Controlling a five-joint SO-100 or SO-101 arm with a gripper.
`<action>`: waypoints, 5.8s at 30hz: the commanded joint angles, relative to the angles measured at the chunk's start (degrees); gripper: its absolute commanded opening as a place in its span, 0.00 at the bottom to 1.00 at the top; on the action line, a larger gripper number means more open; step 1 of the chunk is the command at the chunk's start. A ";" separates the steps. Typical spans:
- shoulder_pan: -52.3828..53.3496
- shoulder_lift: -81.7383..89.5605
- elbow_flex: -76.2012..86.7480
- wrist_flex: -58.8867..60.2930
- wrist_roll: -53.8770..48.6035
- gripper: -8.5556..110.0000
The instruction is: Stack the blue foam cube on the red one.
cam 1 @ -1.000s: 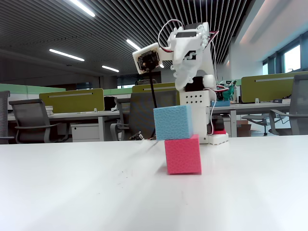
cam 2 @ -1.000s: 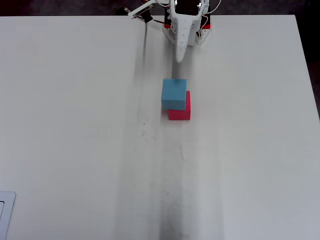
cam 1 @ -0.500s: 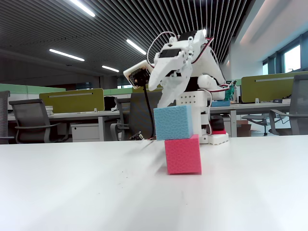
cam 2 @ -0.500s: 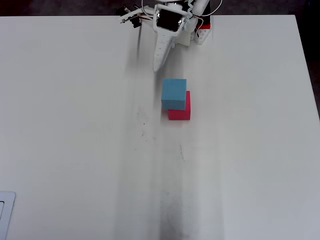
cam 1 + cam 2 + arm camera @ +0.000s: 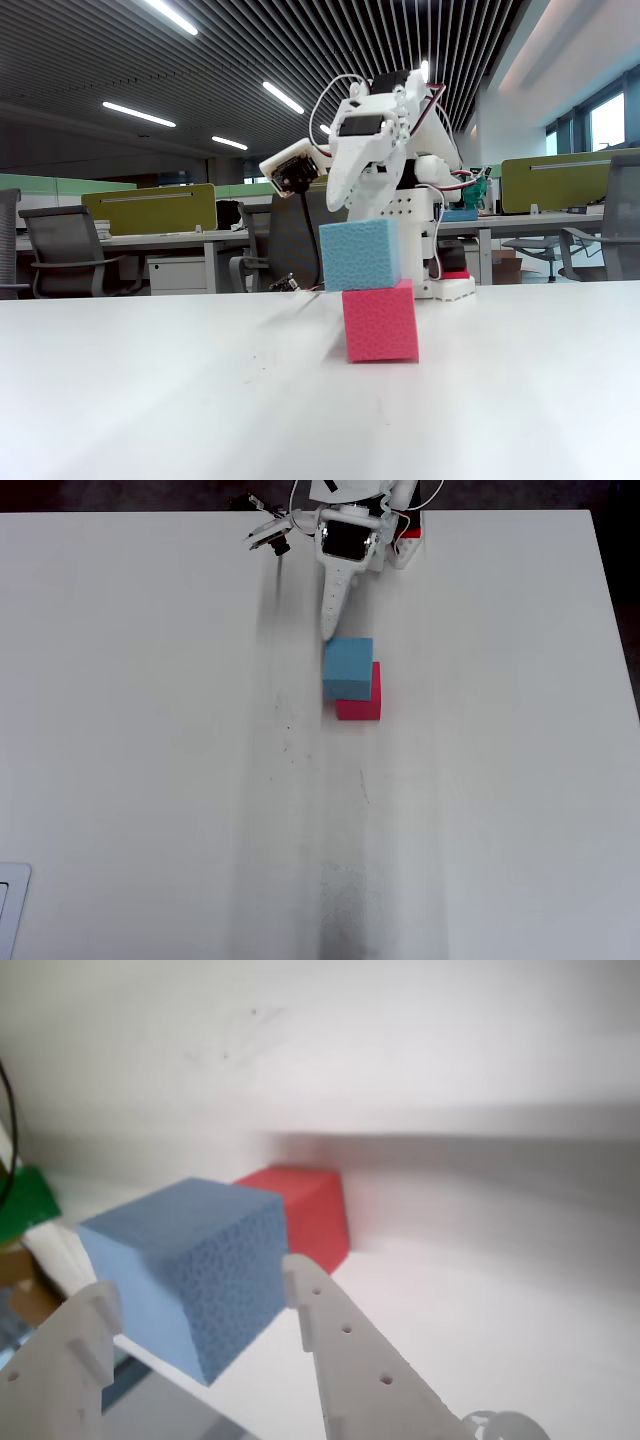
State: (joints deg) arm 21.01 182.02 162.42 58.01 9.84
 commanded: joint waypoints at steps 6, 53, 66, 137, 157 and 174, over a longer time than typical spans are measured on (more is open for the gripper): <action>-2.55 0.53 0.44 -0.53 0.00 0.24; -4.48 0.44 2.55 -3.69 0.00 0.27; -4.48 0.44 2.55 -3.69 0.00 0.27; -4.48 0.44 2.55 -3.78 0.00 0.27; -4.48 0.44 2.55 -3.78 0.00 0.27; -4.48 0.44 2.55 -3.78 0.00 0.27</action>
State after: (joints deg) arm 16.96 182.11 165.23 55.28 9.84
